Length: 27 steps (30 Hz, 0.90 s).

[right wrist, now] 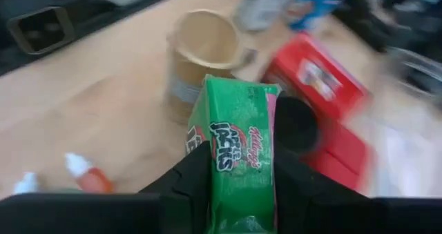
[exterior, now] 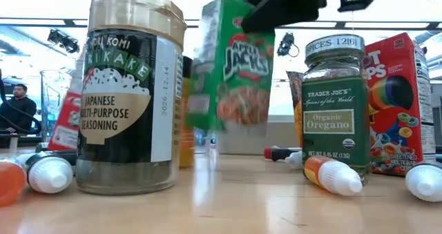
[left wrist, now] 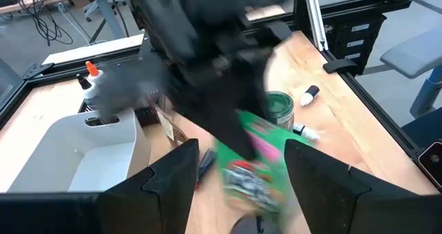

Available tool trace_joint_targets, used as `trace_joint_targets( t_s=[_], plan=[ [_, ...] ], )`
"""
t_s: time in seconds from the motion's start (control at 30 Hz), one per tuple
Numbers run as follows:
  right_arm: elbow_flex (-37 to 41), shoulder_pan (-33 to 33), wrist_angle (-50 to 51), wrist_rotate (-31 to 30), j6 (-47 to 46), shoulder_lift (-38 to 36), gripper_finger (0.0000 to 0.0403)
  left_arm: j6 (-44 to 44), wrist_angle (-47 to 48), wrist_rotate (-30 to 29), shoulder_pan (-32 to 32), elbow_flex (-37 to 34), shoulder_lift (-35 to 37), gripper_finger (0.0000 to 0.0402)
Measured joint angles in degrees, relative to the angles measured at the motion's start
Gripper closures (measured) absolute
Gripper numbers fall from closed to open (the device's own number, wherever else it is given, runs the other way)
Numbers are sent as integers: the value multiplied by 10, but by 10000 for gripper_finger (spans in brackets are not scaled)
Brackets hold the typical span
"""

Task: Pick & Place Kitchen Items
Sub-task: Put the green cereal box into the gray bin

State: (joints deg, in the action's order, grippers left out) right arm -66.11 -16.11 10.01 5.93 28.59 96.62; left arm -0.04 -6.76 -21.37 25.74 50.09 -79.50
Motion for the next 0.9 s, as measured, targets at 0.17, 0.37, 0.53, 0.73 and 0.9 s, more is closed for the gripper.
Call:
trace_joint_targets(
  t_s=[0.17,0.37,0.53,0.73,0.9],
  plan=[
    [0,2,47,-71,-42,-70,286,-2,0,0,0,0,0,177],
    [0,7,74,-260,-57,-152,284,-2,-3,0,0,0,0,177],
    [0,40,113,-359,-85,-190,284,-3,-4,0,0,0,0,177],
    [0,119,155,-323,-236,-178,284,-3,-5,-2,0,0,0,177],
    [0,169,163,-299,-205,-155,284,-3,-5,-2,0,0,0,177]
  ],
)
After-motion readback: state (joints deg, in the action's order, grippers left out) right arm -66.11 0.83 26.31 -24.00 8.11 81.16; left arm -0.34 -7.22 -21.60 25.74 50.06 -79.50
